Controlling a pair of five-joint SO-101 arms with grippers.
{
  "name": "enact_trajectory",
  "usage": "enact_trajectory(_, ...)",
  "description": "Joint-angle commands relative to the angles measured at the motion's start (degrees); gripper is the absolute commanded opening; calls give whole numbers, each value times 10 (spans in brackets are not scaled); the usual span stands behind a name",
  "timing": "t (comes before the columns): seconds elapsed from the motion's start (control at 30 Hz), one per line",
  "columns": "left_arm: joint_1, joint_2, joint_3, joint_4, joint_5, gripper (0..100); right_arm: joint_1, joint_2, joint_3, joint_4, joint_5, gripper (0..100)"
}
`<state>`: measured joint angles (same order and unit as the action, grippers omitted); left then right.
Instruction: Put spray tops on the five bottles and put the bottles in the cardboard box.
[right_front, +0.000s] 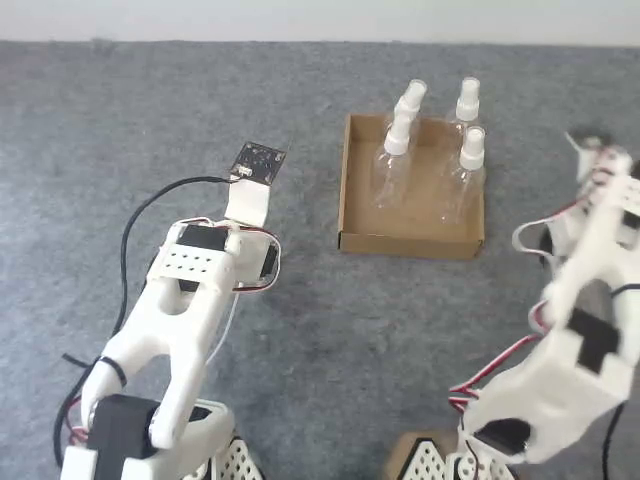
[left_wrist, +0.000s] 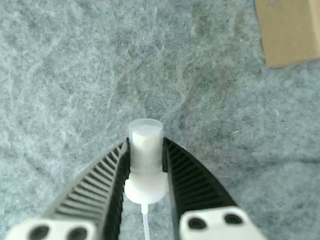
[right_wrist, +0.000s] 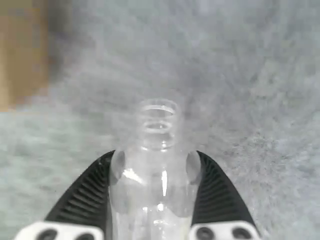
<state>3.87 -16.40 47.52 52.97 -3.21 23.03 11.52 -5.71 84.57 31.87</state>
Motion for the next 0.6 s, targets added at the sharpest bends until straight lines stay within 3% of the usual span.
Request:
enact_trajectory(0.0,-4,-54,-7,-11,6,12,-109,-159,1,22,-71,22)
enact_trajectory(0.3,-74,-255,36,-8,7,12,-404,-381,227,-77,-202,23)
enact_trajectory(0.57,-73,-401,-67,82,46,12,-602,-412,350,-227,-224,23)
